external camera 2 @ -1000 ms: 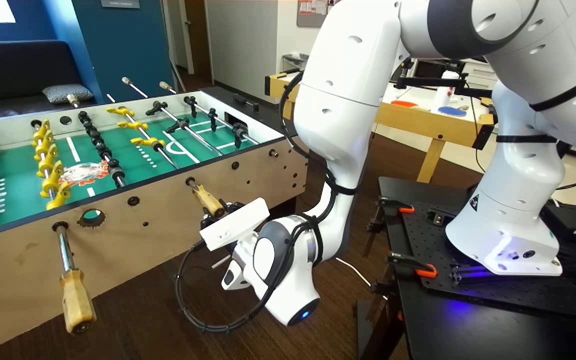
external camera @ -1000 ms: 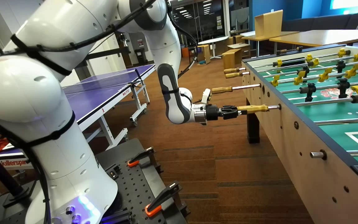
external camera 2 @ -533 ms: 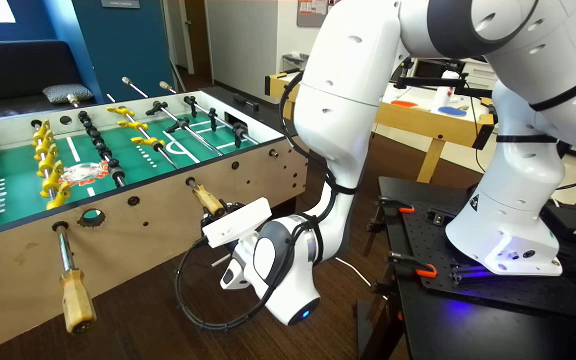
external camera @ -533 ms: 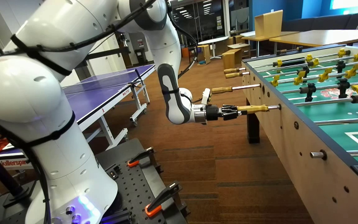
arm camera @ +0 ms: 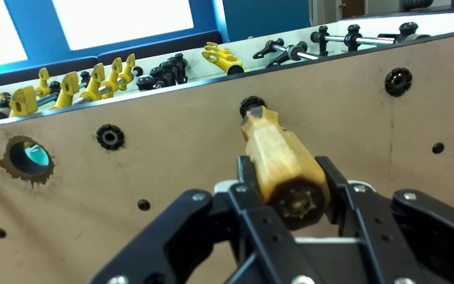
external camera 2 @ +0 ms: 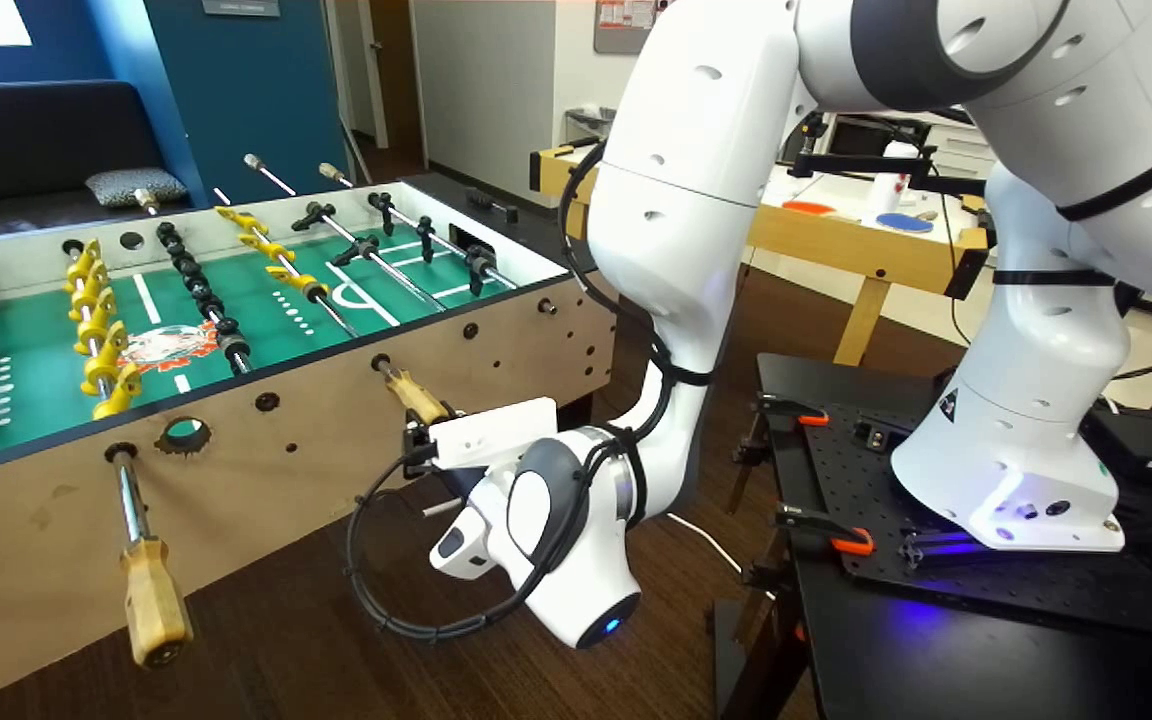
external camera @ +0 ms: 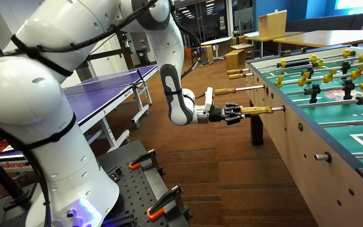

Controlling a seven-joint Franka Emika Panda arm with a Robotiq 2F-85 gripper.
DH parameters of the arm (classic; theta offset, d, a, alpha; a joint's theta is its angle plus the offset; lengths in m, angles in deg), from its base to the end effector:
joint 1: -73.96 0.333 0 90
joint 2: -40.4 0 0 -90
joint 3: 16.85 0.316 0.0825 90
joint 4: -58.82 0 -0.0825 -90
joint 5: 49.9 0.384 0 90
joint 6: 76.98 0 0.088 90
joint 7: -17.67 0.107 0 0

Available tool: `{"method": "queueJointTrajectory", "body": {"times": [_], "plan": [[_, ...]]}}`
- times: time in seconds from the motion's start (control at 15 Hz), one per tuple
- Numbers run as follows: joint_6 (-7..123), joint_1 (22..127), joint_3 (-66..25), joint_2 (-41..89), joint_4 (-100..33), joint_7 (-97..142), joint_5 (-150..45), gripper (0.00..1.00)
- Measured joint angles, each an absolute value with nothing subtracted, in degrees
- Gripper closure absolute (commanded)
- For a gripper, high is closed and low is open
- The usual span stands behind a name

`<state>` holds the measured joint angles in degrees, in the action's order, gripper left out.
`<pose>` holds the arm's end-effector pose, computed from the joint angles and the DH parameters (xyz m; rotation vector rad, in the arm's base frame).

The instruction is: Twist the player handle on the foosball table.

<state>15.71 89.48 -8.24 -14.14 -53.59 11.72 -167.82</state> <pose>0.5255 0.1418 0.0082 0.7007 1.4763 -0.4374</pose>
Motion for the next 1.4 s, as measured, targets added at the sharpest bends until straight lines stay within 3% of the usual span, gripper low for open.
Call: {"method": "queueJointTrajectory", "body": {"times": [1.07, 1.13, 1.4], "plan": [[15.70, 85.78, -5.36, -13.03, -55.71, 41.03, -171.51, 0.83], [15.70, 85.54, -5.19, -12.96, -55.86, 42.89, -171.80, 0.58], [15.70, 84.74, -4.56, -12.74, -56.29, 46.32, -172.60, 0.58]]}}
